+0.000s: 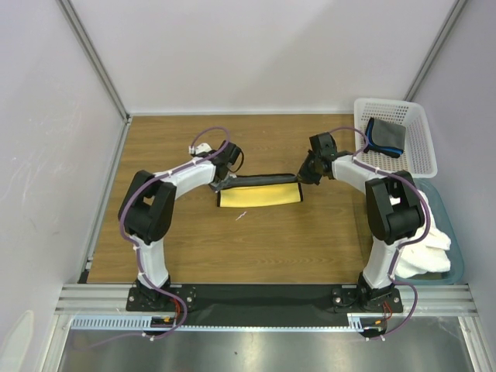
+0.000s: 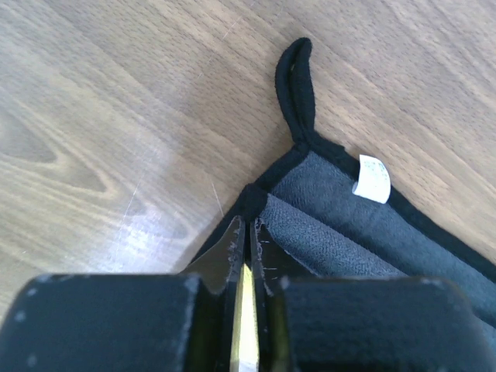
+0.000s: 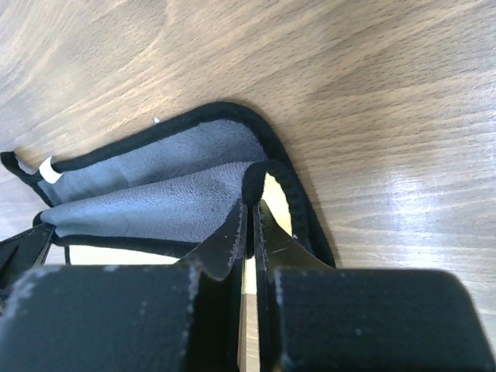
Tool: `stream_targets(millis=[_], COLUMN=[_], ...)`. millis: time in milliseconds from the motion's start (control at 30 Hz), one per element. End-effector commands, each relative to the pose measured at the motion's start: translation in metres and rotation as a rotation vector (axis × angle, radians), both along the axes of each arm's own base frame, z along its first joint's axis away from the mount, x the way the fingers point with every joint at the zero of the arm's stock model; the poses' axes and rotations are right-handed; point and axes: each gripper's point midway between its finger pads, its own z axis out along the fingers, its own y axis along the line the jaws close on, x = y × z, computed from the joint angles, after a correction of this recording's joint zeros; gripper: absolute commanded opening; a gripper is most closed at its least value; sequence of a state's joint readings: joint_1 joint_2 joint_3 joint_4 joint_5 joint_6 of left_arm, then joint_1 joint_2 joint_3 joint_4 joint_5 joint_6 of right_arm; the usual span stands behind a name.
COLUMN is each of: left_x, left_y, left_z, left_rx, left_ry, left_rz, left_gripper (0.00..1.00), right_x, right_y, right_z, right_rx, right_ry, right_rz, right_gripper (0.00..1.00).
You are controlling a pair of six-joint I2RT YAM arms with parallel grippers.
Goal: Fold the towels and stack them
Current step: Fold the towel
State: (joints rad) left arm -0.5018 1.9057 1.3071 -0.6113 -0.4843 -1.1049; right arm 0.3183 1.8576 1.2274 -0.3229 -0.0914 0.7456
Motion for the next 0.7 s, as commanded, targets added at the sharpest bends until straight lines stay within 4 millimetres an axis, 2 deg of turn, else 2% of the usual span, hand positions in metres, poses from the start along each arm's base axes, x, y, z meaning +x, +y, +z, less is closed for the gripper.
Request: stream_targets(millis=[0,133,200,233,267,333,367,400,467,533,667], left_x=[0.011,0.015,0.015,0.018,0.018,0.023,0.024,0.026,0.031,0.038,0.047], left_y=[0.02,0.019,0.021,0.02,0.02,0.016,0.016,0.015,0.009,0.004,-0.005], left_z=[0.007,0.012,0.014,0.015,0.016,0.02,0.02,0.021,0.026,0.03,0.035], left_rx=[0.075,0.07,0.073,0.068,0.067,0.048,0.043,0.038,0.017,-0.009,-0.049], left_ry=[-0.01,-0.031,-0.034,-0.04,-0.038,-0.046,-0.049,-0.053,-0.065,-0.088,-0.109], left_rz=[0.031,0.031,0.046,0.05,0.057,0.057,0.064,0.065,0.063,0.058,0.051], left_gripper=[0.1,0.16,0.24,0.26,0.28,0.32,0.36,0.53,0.65,0.7,0.73], right_x=[0.023,0.027,0.029,0.031,0.032,0.037,0.038,0.041,0.044,0.049,0.056], right_y=[-0.017,-0.018,-0.017,-0.017,-0.017,-0.015,-0.013,-0.011,-0.009,-0.004,0.007], right_z=[0.009,0.008,0.009,0.01,0.01,0.014,0.015,0.018,0.019,0.024,0.033], right_rx=[-0.054,-0.055,-0.049,-0.046,-0.045,-0.032,-0.025,-0.016,0.005,0.041,0.1], right_ry=[-0.058,-0.055,-0.058,-0.06,-0.061,-0.071,-0.075,-0.083,-0.085,-0.1,-0.12], right_rz=[-0.039,-0.045,-0.045,-0.047,-0.048,-0.055,-0.053,-0.056,-0.066,-0.078,-0.079], right_gripper=[0.0,0.05,0.17,0.25,0.39,0.42,0.47,0.49,0.51,0.51,0.53])
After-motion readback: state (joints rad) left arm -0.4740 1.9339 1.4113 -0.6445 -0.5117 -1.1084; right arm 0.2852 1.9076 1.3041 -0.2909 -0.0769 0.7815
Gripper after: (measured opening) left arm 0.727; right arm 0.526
